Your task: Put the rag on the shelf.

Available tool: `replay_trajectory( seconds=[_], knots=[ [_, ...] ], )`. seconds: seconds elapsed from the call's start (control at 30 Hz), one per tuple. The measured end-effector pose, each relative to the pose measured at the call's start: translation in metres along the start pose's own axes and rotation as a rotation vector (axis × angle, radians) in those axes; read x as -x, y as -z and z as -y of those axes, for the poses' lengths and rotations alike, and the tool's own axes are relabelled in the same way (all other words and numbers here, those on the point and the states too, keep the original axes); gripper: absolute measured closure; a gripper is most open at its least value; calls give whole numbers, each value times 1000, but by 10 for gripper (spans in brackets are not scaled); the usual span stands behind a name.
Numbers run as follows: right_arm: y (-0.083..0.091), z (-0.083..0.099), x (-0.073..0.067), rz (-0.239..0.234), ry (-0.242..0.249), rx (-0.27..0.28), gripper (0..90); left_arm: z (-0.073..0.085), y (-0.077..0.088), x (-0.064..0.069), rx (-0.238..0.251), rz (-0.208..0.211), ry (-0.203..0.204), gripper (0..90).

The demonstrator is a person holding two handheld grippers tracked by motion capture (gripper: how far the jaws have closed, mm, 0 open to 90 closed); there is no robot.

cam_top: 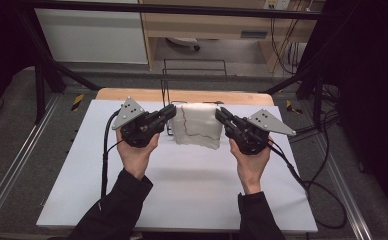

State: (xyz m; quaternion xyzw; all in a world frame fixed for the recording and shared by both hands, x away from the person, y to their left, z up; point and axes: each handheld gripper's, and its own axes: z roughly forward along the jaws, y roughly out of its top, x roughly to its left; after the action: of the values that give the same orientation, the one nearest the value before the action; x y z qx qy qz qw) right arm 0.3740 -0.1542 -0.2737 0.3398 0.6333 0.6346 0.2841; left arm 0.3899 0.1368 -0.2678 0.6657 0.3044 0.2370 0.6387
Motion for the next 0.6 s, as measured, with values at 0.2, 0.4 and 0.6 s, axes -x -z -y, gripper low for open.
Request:
replay_trajectory(
  seconds=[0.2, 0.4, 0.6],
  knots=[
    [-5, -10, -2, 4, 10, 19, 829, -8, 0, -3, 19, -4, -1, 848],
    [-10, -21, -2, 12, 16, 33, 829, -18, -2, -8, 27, -11, -4, 848],
    [-18, -29, -2, 23, 19, 48, 829, -28, -4, -12, 36, -19, -11, 848]
  ],
)
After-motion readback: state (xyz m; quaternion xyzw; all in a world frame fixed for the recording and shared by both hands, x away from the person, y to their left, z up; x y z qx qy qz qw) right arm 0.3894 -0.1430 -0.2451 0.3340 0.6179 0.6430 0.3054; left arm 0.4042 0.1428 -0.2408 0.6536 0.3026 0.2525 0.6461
